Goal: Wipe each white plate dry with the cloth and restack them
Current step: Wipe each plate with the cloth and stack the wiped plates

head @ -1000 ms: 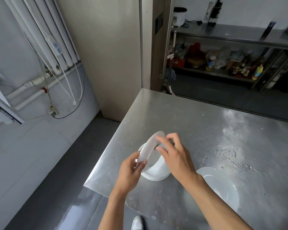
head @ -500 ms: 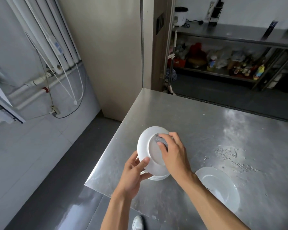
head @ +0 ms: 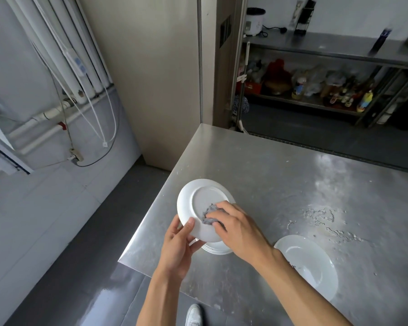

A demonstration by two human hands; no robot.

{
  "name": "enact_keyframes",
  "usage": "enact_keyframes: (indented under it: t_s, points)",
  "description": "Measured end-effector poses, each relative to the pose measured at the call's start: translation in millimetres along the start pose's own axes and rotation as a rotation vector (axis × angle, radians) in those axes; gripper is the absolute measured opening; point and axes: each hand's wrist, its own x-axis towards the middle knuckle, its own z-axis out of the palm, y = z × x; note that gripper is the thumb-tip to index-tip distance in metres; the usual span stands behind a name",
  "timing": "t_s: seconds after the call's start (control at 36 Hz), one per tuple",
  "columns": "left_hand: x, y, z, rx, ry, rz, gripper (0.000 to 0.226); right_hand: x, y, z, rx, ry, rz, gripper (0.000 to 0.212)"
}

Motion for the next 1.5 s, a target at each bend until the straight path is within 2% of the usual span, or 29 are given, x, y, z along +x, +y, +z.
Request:
enact_keyframes:
  t_s: [0.08, 0.22, 0.33, 0.53, 0.78, 0.92, 1.08, 1.19, 1.33, 1.5]
  points:
    - [0, 1, -3, -0.022, -0.012, -0.015, 0.038, 2, 3, -1, -0.043, 0.085, 0.070, 0.023]
    - [-2, 3, -3, 0.011, -0.061, -0.040, 0.036, 11, 12, -6, -0.071, 0.080, 0.208, 0.022]
    - [-3, 3, 1, 0.043, -0.093, -0.045, 0.039, 25, 13, -11, -0.091, 0.118, 0.289, 0.030]
    - [-2, 7, 8, 0.090, -0.103, -0.004, 0.042, 40, -2, -11, -0.079, 0.165, 0.168, 0.039]
    - [7, 10, 6, 0.033, 0.018, 0.079, 0.035, 27, -13, 8, 0.002, 0.033, -0.105, 0.040]
    - [6, 13, -1, 0.009, 0.044, 0.081, 0.035, 19, -2, 12, -0.008, 0.054, -0.066, 0.036]
    - [7, 19, 1, -0.048, 0.090, 0.090, 0.031, 6, 13, 13, 0.111, 0.190, 0.129, 0.027]
    - [11, 19, 7, -0.087, 0.137, 0.096, 0.031, 4, 2, 12, 0.136, 0.184, 0.007, 0.026]
    - [16, 14, 12, -0.124, 0.145, 0.096, 0.028, 1, -12, 17, 0.078, 0.028, -0.178, 0.035]
    - [18, 14, 4, -0.109, 0.137, 0.101, 0.030, -6, 2, 17, 0.053, 0.094, -0.115, 0.036]
